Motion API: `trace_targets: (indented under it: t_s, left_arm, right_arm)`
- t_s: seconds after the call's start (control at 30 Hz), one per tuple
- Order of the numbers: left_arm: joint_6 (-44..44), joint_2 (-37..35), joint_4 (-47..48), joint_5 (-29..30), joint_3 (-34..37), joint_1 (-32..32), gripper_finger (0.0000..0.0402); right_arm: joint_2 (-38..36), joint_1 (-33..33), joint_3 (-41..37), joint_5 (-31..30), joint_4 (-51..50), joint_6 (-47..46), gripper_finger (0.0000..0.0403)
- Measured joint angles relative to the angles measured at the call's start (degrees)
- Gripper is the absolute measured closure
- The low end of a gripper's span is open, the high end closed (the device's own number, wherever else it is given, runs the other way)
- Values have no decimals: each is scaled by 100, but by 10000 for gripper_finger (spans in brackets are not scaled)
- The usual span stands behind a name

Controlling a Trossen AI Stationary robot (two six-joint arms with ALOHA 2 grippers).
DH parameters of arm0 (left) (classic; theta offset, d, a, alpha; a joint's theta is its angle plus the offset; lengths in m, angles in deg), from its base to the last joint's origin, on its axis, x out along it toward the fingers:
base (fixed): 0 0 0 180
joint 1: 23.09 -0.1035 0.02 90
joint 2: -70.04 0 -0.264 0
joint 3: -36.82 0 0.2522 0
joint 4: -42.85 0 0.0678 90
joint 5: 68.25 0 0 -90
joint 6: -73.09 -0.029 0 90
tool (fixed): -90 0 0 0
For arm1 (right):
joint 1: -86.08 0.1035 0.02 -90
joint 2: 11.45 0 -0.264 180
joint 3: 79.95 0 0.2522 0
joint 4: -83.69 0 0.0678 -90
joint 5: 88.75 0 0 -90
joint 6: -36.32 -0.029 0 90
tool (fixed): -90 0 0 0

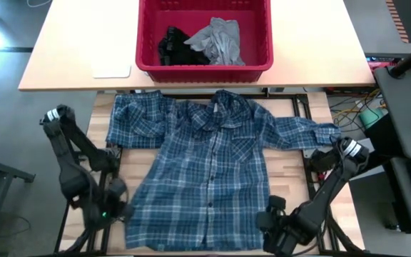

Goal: Fold Laundry from Bin
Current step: Fold the blue patterned long sleeve shirt

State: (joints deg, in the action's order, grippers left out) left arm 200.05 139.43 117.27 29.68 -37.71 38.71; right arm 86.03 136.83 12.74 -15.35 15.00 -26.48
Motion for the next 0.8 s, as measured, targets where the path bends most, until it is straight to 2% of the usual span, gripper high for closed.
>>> trace_targets:
  t_s: [0.03, 0.13, 0.23, 0.33, 0.47, 0.63, 0.8]
  left_arm:
    - [322, 35, -29, -249, 171, 159, 402]
    - [521, 166, -635, -1057, 751, 242, 401]
    - [516, 337, -1377, -1145, 1255, 183, 401]
    - [519, 443, -1889, -1473, 1625, 111, 401]
    - [426, 544, -1954, -2002, 1882, 24, 401]
    - [380, 384, -1678, -2187, 1852, 6, 399]
    - [-92, 99, 320, -2124, 843, -85, 357]
  right_arm:
    - [61, 0, -91, -13, 160, 50, 188]
    - [280, -69, -385, 6, 666, 83, 188]
    - [528, -188, -469, 4, 1188, 59, 188]
    - [852, -215, -467, 27, 1676, 76, 188]
    - [1305, -205, -510, 799, 1642, 41, 188]
    - [1310, -166, -711, 1452, 1489, -306, 188]
    - [605, -150, -812, 1137, 1293, -310, 188]
